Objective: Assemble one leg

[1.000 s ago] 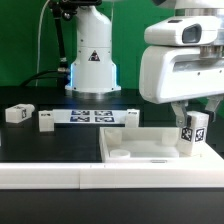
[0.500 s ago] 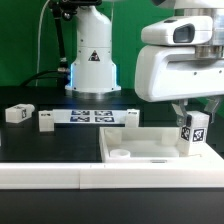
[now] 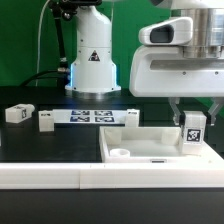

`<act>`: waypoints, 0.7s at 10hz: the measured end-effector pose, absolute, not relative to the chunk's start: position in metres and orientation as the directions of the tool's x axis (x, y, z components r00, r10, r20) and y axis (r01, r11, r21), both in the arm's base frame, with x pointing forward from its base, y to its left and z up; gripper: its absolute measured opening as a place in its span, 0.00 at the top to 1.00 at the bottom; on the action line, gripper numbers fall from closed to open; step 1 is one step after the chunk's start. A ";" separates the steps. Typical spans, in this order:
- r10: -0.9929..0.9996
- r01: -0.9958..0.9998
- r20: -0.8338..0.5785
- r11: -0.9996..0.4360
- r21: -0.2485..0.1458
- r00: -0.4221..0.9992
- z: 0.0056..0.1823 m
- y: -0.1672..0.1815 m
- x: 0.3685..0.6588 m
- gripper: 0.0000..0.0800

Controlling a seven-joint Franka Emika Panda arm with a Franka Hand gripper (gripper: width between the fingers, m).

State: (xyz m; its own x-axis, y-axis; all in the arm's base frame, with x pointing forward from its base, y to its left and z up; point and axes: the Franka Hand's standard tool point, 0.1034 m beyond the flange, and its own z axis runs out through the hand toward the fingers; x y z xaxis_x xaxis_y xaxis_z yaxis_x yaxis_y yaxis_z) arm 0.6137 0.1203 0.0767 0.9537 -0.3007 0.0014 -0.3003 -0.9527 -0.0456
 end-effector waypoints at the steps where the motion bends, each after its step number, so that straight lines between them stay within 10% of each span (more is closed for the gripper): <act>1: -0.384 -0.383 0.005 -0.922 -0.049 0.923 0.076 0.120 0.614 0.63; 7: -0.784 -0.784 -0.015 -0.619 -0.050 0.620 0.076 0.119 0.614 0.63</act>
Offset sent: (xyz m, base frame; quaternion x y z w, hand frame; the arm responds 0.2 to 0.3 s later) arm -0.0018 -0.0019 -0.0025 -0.0140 -0.0023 0.2306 0.9729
